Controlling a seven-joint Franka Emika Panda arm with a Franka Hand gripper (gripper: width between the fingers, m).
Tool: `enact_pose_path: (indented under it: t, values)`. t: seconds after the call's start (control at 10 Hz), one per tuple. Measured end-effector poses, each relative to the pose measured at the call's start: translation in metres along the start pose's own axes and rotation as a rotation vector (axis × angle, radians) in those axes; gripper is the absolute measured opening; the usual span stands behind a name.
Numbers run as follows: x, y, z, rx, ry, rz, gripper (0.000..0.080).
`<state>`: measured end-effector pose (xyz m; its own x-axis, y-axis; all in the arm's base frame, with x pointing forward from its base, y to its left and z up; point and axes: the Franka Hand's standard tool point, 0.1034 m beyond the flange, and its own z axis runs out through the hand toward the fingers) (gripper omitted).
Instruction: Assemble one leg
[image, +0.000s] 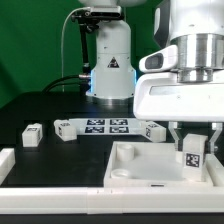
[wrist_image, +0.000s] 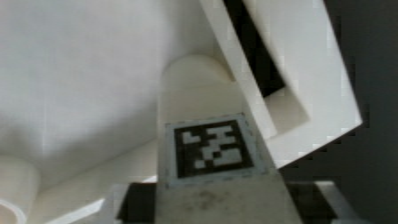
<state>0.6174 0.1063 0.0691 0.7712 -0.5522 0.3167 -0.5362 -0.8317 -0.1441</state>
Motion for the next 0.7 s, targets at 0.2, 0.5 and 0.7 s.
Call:
enact_pose_path:
  t: [0.2,0.5,0.7]
  values:
    - [0.0058,0.0071,0.0002,-0.018,0.016,0.065,0.0307]
    - [0.0052,0.0064,0.0002,-0.018,0.015,0.059,0.0597]
    - [0.0053,0.0064,0.0002,-0.018,0.015,0.059,0.0639]
